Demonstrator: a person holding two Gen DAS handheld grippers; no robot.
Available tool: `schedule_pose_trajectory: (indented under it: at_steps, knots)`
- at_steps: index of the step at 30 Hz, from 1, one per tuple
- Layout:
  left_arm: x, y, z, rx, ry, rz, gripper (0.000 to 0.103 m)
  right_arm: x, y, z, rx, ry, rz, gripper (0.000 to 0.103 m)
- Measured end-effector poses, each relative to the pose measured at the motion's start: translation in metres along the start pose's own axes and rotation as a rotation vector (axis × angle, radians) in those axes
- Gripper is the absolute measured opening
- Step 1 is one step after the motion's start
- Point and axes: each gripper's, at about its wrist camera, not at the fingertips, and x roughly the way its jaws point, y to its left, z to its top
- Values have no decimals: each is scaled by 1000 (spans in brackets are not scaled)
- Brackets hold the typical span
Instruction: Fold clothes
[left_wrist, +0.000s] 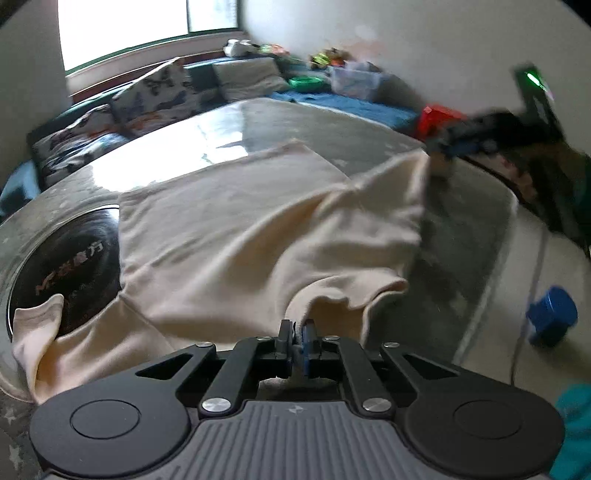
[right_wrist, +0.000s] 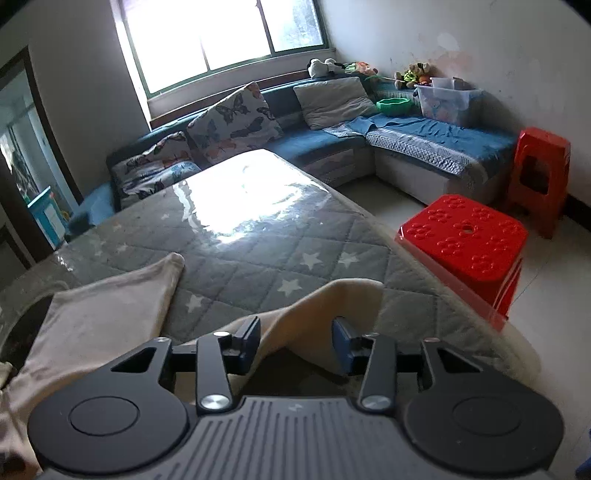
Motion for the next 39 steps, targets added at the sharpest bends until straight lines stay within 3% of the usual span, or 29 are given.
schedule_pose_trajectory:
  at_steps: [4,7,9,11,16,19,21,23,27,30,37,39]
  knots:
    - [-5,-5,-12,33,21,-41,6,10,0,2,13,19,-3,41]
    - [-11,-6,-9,54,3,-55,8,21,1,5,4,39,-14,20]
    - [-15,-4,-1,54,-26,-57,9,15,8,7,-39,3,-17,7]
    - [-19,-2,7,46,-61,-71,9,9,14,9,-81,-33,-19,5]
    - [-2,-9,20,38,-94,-110,10,-9,28,14,-162,-126,-13,4]
    - [9,-5,25,25,-84,-109,10,-6,23,11,-151,-88,-87,6]
    - [15,0,28,12,-74,-104,10,-3,17,9,-143,-58,-129,16]
    - [21,5,32,0,-63,-100,10,-1,10,7,-138,-30,-164,16]
    - [32,14,38,-24,-42,-90,12,-6,20,12,-172,-41,-132,20]
    - [37,36,49,-87,-46,-19,12,-1,38,20,-200,-25,-40,20]
    - [65,117,80,-258,-25,253,12,41,92,32,-267,78,169,20]
    - [73,135,85,-280,-16,288,19,55,105,34,-278,109,193,20]
